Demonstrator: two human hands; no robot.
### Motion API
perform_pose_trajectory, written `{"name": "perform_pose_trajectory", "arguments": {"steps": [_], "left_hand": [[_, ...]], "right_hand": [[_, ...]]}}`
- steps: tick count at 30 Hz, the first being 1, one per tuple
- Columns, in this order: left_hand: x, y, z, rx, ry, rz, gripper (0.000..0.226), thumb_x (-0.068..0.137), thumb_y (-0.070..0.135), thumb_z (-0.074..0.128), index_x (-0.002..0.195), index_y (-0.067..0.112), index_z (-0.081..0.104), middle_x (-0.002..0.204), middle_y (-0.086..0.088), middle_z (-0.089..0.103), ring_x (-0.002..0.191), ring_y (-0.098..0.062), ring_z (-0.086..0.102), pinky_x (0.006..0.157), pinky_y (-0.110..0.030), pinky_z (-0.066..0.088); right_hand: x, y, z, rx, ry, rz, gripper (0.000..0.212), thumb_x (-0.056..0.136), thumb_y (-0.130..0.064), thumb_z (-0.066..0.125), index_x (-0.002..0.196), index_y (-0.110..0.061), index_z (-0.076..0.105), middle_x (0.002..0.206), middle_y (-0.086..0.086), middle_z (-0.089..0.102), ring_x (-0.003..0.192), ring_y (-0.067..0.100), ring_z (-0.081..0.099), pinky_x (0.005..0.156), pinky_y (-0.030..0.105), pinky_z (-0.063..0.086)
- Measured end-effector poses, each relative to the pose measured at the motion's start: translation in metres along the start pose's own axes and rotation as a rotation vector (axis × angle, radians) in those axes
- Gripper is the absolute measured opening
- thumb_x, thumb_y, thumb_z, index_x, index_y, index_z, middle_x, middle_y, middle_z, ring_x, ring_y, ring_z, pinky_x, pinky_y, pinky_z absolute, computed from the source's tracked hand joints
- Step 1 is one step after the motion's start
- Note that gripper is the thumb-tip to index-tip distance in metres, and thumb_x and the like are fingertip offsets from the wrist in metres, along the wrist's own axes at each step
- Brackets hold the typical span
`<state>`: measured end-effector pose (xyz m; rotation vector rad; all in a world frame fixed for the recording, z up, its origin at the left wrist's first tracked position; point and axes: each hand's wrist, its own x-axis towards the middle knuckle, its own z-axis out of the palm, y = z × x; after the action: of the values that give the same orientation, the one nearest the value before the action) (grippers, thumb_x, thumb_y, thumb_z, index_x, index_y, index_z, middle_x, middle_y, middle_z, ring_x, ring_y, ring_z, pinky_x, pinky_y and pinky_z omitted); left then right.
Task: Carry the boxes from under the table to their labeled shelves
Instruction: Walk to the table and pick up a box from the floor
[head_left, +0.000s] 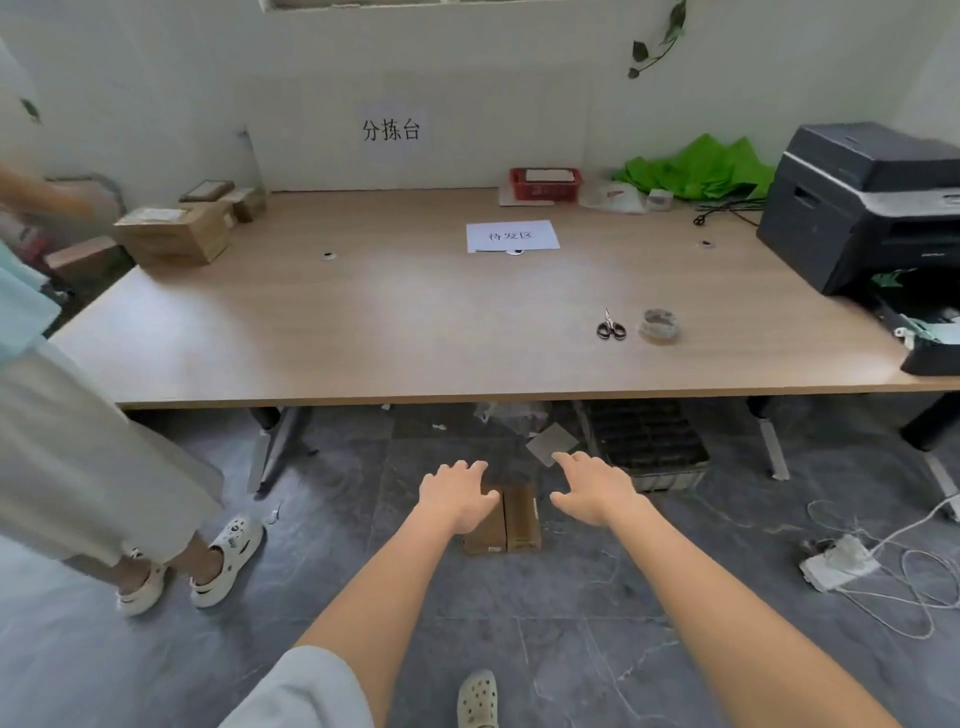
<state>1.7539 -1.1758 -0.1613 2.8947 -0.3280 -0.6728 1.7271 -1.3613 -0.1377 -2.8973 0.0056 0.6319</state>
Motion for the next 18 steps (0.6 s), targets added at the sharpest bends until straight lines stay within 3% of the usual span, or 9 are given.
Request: {"name": "perform_pose_trajectory", "arguments": {"steps": [9, 13, 18], "left_hand": [[0.138, -0.020, 0.013, -0.040, -0.035, -0.021, 0.058, 0.092, 0.043, 0.033, 0.146, 0.025, 0.026, 0.148, -0.006, 0.039, 0.130, -0.029, 0.042, 0.105, -0.044, 0.038], [0.210, -0.039, 0.079, -0.084, -0.048, -0.063, 0.058, 0.091, 0.043, 0.033, 0.146, 0.025, 0.025, 0.146, -0.006, 0.041, 0.127, -0.028, 0.044, 0.100, -0.044, 0.041], [0.310, -0.078, 0.193, -0.189, -0.046, -0.105, 0.061, 0.088, 0.045, 0.039, 0.145, 0.029, 0.025, 0.148, -0.007, 0.039, 0.129, -0.031, 0.042, 0.102, -0.042, 0.040]], "right_hand": [[0.151, 0.020, 0.023, 0.071, -0.076, 0.004, 0.064, 0.090, -0.037, 0.044, 0.148, -0.023, 0.019, 0.150, 0.006, 0.034, 0.132, 0.027, 0.040, 0.103, 0.044, 0.041], [0.231, 0.038, 0.090, 0.218, -0.108, 0.007, 0.067, 0.090, -0.037, 0.046, 0.149, -0.029, 0.016, 0.155, 0.002, 0.027, 0.137, 0.025, 0.035, 0.104, 0.043, 0.041], [0.334, 0.062, 0.208, 0.379, -0.095, 0.034, 0.067, 0.088, -0.037, 0.049, 0.147, -0.033, 0.018, 0.148, 0.006, 0.037, 0.128, 0.029, 0.044, 0.095, 0.040, 0.043]]}}
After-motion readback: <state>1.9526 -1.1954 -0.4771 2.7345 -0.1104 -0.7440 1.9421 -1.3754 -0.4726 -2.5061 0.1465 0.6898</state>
